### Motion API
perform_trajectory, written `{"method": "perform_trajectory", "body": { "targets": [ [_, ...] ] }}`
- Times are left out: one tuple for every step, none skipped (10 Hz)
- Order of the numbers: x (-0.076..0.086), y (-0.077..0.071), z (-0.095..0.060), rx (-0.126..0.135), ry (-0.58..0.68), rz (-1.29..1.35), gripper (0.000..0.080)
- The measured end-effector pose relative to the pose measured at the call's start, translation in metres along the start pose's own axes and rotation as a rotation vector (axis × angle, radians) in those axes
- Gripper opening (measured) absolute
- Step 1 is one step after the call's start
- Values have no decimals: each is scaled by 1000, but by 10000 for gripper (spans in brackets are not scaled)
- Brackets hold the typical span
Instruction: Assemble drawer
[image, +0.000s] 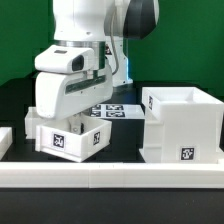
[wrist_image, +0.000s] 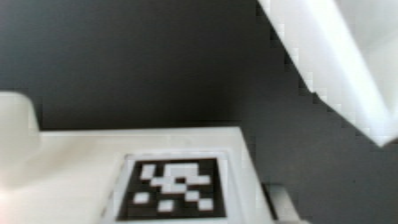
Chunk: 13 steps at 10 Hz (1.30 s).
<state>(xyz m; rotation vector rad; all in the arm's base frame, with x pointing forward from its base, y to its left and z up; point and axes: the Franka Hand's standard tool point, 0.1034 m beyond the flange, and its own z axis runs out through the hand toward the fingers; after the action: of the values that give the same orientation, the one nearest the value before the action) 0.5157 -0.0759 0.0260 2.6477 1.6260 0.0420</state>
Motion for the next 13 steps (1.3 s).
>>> {"method": "perform_trajectory", "body": {
  "targets": [
    [-2, 0, 0, 0, -6, -77, 41],
    [-3, 1, 1, -1, -13, -148, 41],
    [-3, 1, 2, -1, -20, -207, 41],
    [0, 0, 2, -1, -28, -268, 41],
    [2, -1, 3, -1, -37, -349, 41],
    [6, -1, 4, 0, -42, -375, 41],
    [14, -2, 4, -1, -42, -395, 41],
    [14, -2, 4, 10, -45, -396, 41],
    [12, -3, 4, 26, -49, -392, 41],
    [11, -4, 5, 30, -50, -392, 41],
    [10, -6, 5, 49, -55, -391, 41],
    [11, -6, 5, 49, -55, -393, 42],
    [13, -7, 6, 51, -53, -399, 42]
  ]
}}
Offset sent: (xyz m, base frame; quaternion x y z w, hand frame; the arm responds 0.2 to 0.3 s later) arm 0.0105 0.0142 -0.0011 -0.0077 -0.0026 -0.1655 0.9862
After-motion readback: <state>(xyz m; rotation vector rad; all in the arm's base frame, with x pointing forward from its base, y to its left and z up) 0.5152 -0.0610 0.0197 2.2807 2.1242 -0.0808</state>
